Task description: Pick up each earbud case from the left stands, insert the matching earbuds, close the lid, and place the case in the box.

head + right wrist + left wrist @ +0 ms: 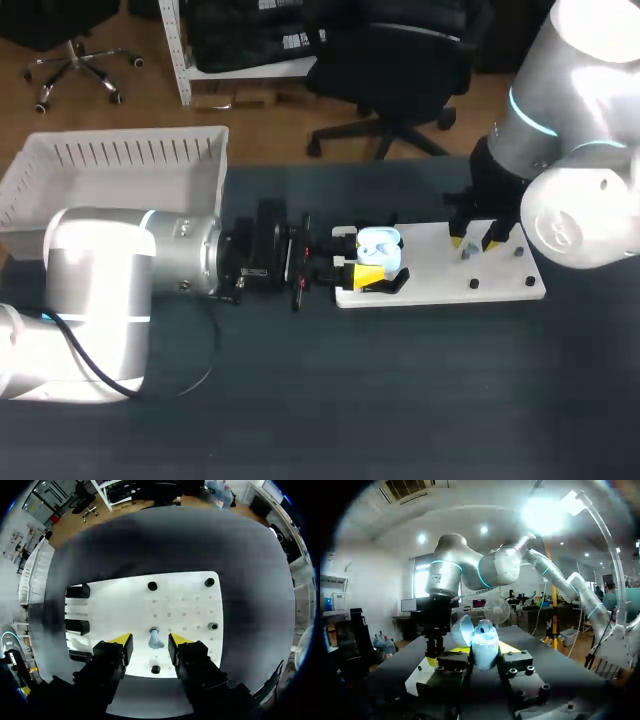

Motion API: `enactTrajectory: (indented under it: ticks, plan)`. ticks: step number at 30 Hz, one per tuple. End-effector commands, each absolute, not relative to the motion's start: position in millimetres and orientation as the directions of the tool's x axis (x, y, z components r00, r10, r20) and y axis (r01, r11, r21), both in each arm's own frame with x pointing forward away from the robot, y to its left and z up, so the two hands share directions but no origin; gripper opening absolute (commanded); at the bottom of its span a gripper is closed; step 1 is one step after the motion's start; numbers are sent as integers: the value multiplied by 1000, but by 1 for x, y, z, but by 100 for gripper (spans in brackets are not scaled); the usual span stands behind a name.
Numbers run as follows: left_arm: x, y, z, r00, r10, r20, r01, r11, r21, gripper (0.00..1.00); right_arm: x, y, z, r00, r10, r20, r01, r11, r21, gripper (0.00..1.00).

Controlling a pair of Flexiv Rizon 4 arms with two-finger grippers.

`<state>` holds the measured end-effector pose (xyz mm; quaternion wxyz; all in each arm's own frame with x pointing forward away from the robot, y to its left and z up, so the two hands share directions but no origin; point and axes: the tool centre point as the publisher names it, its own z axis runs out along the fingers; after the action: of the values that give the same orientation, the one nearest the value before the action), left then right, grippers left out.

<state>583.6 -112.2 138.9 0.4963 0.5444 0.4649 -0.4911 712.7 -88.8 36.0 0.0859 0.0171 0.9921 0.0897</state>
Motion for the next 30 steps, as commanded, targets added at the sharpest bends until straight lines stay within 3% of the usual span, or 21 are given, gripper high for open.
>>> enactTrajectory:
  ticks: [1, 8, 30]
  plan:
    - [581, -113, 138, 90, 16, -996, 994, -64, 89, 0, 710, -90, 36, -985, 58, -162, 28, 983, 182, 44]
    - [581, -113, 138, 90, 16, -996, 994, -64, 89, 0, 711, -93, 31, -985, 75, -152, 47, 982, 182, 37]
    - [581, -113, 138, 90, 16, -996, 994, -64, 89, 0, 711, -93, 27, -986, 97, -135, 68, 977, 202, 29]
